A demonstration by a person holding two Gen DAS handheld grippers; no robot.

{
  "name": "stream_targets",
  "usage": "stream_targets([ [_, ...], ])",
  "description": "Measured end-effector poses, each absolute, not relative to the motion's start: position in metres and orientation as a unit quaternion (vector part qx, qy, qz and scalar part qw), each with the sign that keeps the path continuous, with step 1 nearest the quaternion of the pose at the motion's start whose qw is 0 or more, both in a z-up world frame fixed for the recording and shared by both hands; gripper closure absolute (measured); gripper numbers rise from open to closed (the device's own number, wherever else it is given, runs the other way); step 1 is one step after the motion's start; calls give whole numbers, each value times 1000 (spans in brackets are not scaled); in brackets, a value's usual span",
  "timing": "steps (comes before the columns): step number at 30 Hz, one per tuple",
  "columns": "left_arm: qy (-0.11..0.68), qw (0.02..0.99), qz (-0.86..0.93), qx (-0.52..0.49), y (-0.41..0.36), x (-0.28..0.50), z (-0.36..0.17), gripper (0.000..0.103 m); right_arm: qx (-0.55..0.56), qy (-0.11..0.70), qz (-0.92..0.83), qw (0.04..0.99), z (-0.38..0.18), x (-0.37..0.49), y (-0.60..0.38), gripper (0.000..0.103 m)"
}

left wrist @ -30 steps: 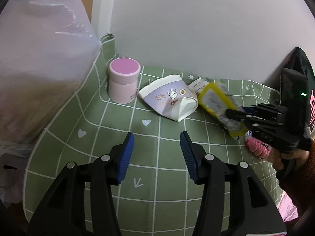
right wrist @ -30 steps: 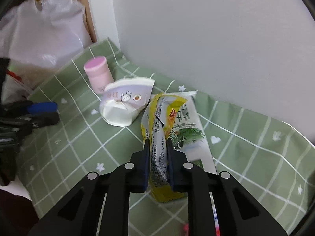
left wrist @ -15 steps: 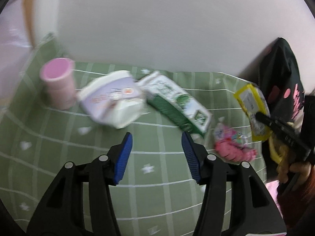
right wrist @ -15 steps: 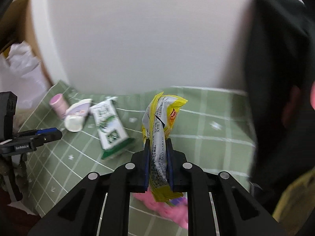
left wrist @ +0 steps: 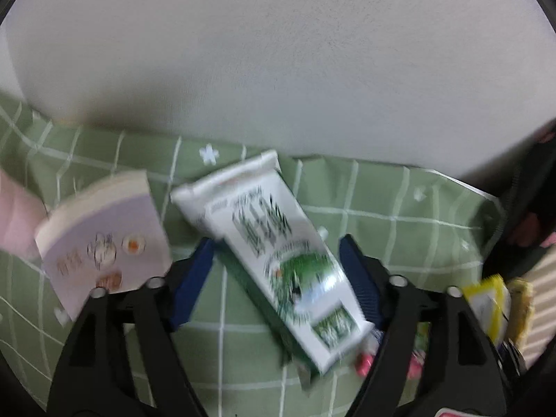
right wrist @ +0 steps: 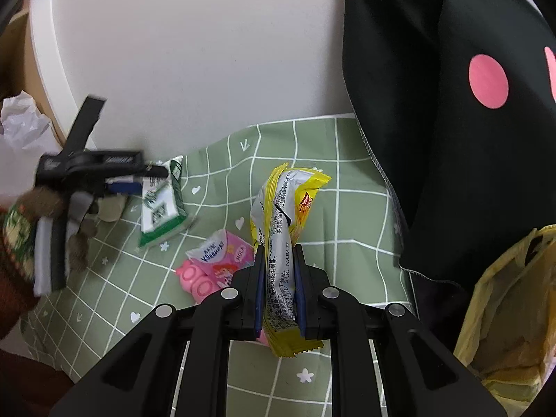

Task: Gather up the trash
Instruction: 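Grasp the white milk carton with the left gripper while the right gripper holds the yellow wrapper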

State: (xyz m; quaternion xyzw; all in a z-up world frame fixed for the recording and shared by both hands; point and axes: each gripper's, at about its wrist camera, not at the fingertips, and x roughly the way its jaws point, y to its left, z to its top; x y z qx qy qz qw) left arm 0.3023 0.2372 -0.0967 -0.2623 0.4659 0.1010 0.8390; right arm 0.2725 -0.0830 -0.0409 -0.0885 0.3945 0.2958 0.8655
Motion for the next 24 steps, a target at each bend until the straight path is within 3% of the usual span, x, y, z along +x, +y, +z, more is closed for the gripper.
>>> stream_targets([
  [7, 486, 837, 149, -202, 235, 336, -95, 28, -101, 403, 296, 860, -49, 270, -82, 88],
  [15, 523, 793, 144, -277, 245, 316, -110, 39, -102, 400, 297, 861, -46, 268, -82, 88],
  [24, 440, 873, 60, -200, 192, 273, -51, 39, -97, 385, 285, 872, -34, 259, -94, 88],
])
